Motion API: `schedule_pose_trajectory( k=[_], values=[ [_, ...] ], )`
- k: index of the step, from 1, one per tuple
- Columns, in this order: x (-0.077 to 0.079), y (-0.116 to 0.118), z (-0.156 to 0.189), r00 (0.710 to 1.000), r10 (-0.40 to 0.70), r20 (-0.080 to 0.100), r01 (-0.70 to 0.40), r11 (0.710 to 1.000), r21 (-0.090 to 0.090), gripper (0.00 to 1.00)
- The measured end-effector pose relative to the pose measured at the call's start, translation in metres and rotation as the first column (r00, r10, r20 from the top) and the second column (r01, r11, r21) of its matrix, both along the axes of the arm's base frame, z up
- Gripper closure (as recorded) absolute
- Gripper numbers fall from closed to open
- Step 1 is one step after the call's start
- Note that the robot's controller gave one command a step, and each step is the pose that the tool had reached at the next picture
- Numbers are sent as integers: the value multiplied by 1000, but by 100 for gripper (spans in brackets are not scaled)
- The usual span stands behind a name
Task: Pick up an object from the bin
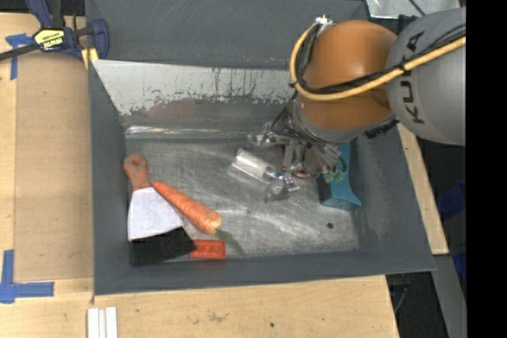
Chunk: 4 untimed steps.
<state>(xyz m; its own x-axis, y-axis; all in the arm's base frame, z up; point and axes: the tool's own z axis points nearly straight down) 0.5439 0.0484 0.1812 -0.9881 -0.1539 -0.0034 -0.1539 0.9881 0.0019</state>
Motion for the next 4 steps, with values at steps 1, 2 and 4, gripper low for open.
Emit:
schedule_pose_trajectory(
  k=[1,2,4],
  values=[
    [14,-8,-29,984,180,6,-180,984,-7,0],
    [18,-7,-30,934,356,-4,-356,934,-1,0],
    [66,-41,-100,956,293,-25,-293,956,19,100]
  ],
)
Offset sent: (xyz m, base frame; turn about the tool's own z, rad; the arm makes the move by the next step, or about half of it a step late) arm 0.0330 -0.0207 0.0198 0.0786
